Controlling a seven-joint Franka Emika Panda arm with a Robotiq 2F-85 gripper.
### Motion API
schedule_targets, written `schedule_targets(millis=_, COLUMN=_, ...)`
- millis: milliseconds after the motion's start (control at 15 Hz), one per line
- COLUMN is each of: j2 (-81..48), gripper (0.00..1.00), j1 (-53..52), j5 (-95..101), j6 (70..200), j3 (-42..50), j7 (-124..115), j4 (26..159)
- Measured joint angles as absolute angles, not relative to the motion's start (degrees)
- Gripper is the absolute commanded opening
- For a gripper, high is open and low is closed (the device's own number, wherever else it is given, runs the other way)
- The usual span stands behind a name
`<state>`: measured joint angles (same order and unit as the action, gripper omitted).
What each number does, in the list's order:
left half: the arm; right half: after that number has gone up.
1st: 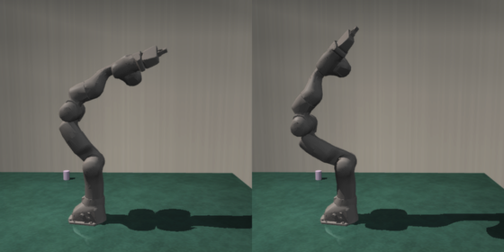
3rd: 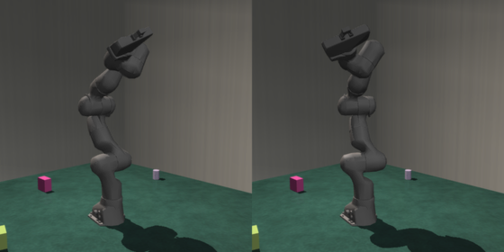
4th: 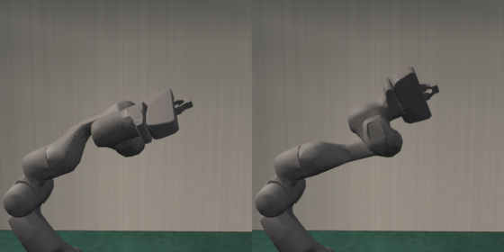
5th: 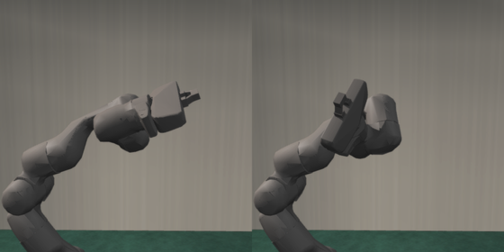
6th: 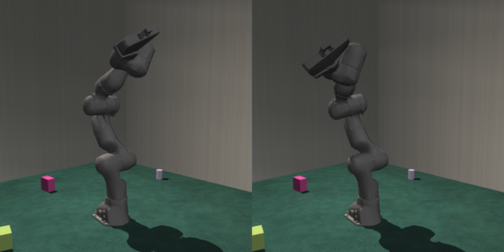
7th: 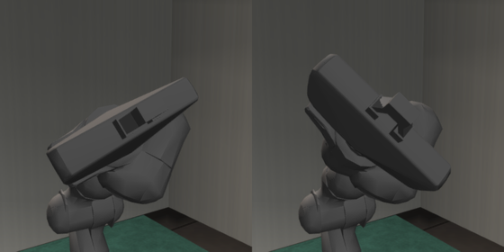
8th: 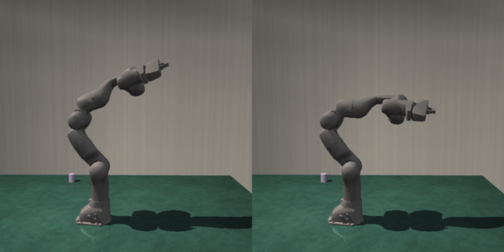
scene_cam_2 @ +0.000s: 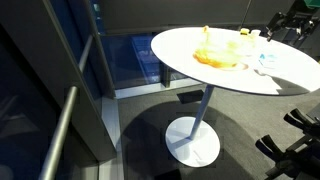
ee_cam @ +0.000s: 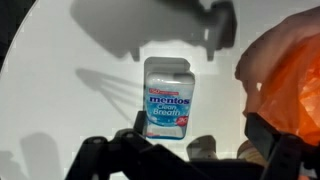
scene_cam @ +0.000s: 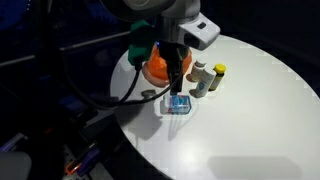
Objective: Put the blue container in the plastic bag
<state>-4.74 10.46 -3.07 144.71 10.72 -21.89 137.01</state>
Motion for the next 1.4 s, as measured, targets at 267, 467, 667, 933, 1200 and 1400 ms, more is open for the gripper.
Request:
schedule_targets(millis=267, j2=-7.75, gripper=1.00, j1=10.73, j5=-3.07, j6=145.26, j3=12.38, j7=-21.91, j4=137.00)
schedule_targets(millis=467, j2=-8.87, gripper=1.00, j1=10.73, j5=-3.09, j6=145.25, j3=12.91, j7=-21.91, j4=136.99)
schedule_targets(millis=667, j2=-8.88, gripper=1.00, j1=10.73, j5=-3.09, j6=145.25, j3=12.93, j7=-21.92, j4=136.98)
schedule_targets(millis=933, j2=-9.28, gripper=1.00, j1=10.67, j5=-2.73, j6=145.13, j3=13.05, j7=-22.69, j4=136.99)
schedule_targets(millis=1200, j2=-10.27, gripper=1.00, j1=10.61, j5=-2.37, j6=145.27, j3=13.52, j7=-23.99, j4=136.58)
schedule_targets(millis=1400, j2=-11.52, gripper=1.00, j1=10.50, j5=-2.27, j6=145.44, j3=13.87, j7=-24.67, j4=135.92)
